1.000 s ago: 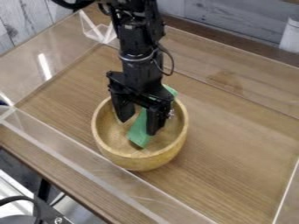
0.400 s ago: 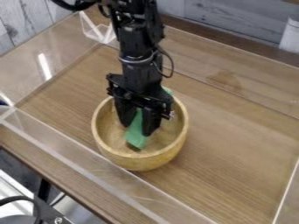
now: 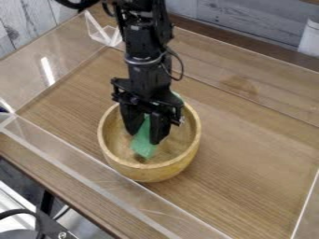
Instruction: Remove the green block from inside the brown bowl and put it on the table
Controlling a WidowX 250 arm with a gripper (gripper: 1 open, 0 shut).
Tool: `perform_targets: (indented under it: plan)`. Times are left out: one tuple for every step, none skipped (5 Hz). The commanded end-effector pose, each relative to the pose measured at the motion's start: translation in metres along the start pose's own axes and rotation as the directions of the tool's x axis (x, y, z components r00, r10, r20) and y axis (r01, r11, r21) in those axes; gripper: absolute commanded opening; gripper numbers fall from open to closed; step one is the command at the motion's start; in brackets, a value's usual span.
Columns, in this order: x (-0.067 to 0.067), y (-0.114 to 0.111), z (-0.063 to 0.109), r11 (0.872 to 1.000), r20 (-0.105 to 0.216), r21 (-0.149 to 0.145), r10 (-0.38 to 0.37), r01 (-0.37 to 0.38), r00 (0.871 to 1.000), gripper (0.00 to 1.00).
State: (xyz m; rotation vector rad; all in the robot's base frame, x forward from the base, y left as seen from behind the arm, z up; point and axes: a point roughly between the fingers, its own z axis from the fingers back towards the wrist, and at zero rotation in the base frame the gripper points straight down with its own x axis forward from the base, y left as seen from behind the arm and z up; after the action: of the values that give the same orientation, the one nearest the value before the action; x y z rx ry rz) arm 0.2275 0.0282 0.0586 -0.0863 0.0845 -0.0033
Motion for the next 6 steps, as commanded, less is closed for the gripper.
perform_targets:
  plan:
    - [0.011, 0.003, 0.025, 1.000, 0.082, 0.006, -0.003, 0.002, 0.997, 0.00]
    - [0.014, 0.006, 0.044, 1.000, 0.119, -0.002, 0.010, -0.010, 0.993, 0.00]
    - [0.028, 0.029, 0.062, 0.998, 0.157, -0.003, 0.064, -0.064, 0.986, 0.00]
    - [0.039, 0.066, 0.066, 0.990, 0.170, 0.005, 0.137, -0.140, 0.976, 0.00]
    - [0.043, 0.104, 0.066, 0.982, 0.181, 0.014, 0.184, -0.189, 0.966, 0.00]
    - [0.049, 0.110, 0.054, 0.980, 0.173, 0.029, 0.187, -0.195, 0.967, 0.00]
